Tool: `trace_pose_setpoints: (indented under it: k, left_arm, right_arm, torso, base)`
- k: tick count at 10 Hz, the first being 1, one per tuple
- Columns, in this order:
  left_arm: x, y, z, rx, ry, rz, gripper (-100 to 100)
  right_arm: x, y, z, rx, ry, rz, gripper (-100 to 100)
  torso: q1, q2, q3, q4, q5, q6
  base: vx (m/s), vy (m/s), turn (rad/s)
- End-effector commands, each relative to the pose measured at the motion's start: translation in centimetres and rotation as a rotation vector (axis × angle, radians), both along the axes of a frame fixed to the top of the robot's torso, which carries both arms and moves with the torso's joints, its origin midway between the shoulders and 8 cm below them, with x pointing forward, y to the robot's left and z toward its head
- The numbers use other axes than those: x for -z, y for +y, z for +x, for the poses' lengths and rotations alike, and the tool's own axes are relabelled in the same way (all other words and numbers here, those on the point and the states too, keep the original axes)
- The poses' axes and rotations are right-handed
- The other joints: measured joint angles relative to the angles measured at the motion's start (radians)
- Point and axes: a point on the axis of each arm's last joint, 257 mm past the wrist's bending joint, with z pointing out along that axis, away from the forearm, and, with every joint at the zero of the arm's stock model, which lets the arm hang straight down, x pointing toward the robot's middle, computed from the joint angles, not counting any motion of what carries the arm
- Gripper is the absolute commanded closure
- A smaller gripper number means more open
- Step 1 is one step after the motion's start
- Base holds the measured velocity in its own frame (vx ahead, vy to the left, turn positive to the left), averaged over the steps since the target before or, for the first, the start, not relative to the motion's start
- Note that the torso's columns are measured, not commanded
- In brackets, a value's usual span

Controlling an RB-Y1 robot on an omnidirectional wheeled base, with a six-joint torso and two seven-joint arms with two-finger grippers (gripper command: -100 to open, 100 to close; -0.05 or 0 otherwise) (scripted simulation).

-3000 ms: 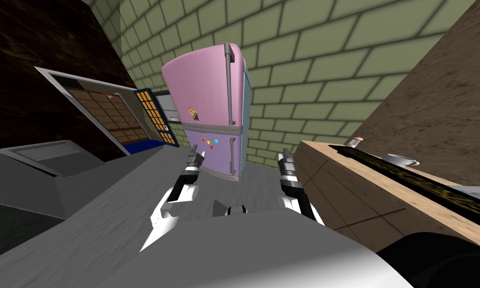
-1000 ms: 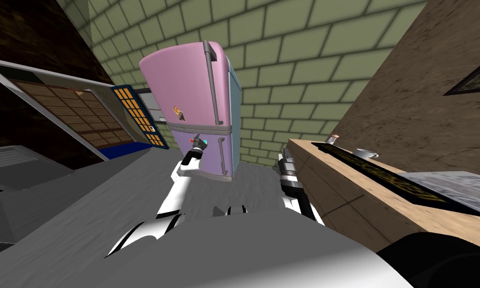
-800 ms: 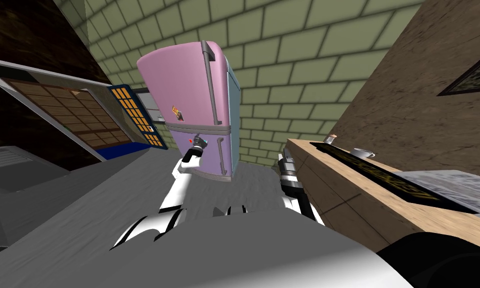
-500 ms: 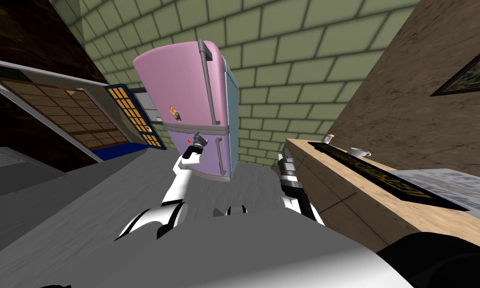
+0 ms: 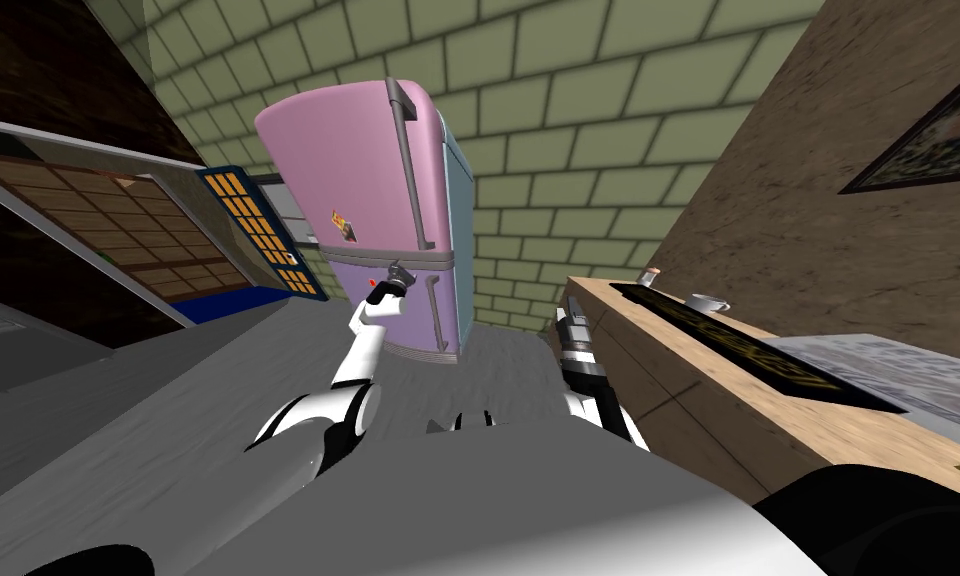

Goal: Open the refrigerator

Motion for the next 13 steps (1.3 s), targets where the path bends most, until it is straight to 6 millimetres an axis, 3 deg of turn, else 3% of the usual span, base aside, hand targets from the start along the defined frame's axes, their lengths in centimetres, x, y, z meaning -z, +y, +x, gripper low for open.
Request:
trace_pose_setpoints:
  k: [1,4,10,13]
  left_arm:
    - [-0.8,0.1,1.5,0.007,0.028,-0.053,-100]
    - [-1.6,0.5,2.9,0.01,0.064,-0.116,-100]
    - [-5.3,0.8,5.1,0.024,0.097,-0.222,-100]
    - [-7.3,1.9,5.7,0.02,0.112,-0.273,-100]
  right_arm:
    - [0.0,0.0,0.0,0.0,0.0,0.0,0]
    - [0.0,0.0,0.0,0.0,0.0,0.0,0]
    - [0.0,0.0,0.0,0.0,0.0,0.0,0]
    - [0.0,0.0,0.0,0.0,0.0,0.0,0]
  torso:
    - [0.001,0.0,0.0,0.0,0.0,0.0]
    - [0.0,0.0,0.0,0.0,0.0,0.0]
    - [0.0,0.0,0.0,0.0,0.0,0.0]
    - [0.001,0.0,0.0,0.0,0.0,0.0]
  base:
    - [0.002,-0.035,-0.036]
    - [-0.002,-0.048,-0.032]
    - [-0.003,-0.05,-0.028]
    - [0.0,-0.031,-0.025]
